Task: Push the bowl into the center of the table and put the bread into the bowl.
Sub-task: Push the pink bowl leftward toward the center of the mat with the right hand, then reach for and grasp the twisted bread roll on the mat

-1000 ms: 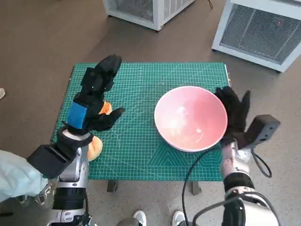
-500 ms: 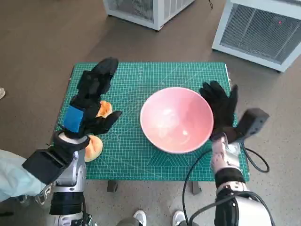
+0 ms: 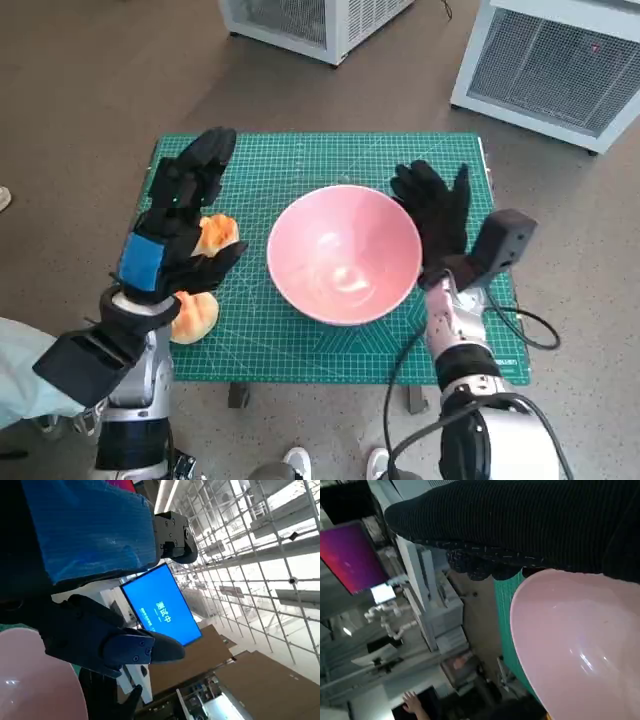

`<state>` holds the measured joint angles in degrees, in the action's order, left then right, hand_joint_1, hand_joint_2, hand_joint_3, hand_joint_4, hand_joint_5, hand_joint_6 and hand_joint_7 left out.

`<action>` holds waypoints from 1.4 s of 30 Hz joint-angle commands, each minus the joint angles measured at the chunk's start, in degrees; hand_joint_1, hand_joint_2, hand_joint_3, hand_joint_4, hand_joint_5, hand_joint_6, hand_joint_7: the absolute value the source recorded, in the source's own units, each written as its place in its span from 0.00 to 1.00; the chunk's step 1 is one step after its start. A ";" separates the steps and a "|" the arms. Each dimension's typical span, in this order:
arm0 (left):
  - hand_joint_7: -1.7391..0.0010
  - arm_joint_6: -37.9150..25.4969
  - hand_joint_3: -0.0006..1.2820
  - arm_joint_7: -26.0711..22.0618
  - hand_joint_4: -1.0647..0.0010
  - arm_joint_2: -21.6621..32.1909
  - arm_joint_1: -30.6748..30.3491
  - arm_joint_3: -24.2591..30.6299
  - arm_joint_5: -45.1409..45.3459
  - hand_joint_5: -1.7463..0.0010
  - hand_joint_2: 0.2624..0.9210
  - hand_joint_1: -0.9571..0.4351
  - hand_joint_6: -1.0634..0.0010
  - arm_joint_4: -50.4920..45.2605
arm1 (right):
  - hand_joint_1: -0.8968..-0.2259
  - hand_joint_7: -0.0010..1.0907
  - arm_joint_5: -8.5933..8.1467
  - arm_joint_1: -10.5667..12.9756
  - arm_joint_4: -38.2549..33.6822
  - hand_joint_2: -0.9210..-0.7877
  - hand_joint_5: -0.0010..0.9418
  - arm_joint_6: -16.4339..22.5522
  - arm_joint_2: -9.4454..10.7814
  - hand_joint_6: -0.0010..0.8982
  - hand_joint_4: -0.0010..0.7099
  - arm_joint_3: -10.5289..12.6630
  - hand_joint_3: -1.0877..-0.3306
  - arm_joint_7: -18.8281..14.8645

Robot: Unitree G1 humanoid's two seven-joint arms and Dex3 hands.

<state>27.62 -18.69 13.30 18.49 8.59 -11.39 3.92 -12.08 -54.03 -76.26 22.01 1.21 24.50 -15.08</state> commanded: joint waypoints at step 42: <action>0.67 -2.05 0.24 4.79 0.82 -1.58 -1.38 -0.55 2.17 1.00 1.00 0.25 1.00 -2.75 | 0.38 0.48 0.49 -1.69 3.99 0.00 0.01 15.51 -2.92 0.09 0.29 -2.06 0.41 -15.45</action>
<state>24.40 -14.20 12.32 15.85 8.40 -9.56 0.04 -11.12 -57.34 -73.13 34.68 -1.14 23.07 -27.18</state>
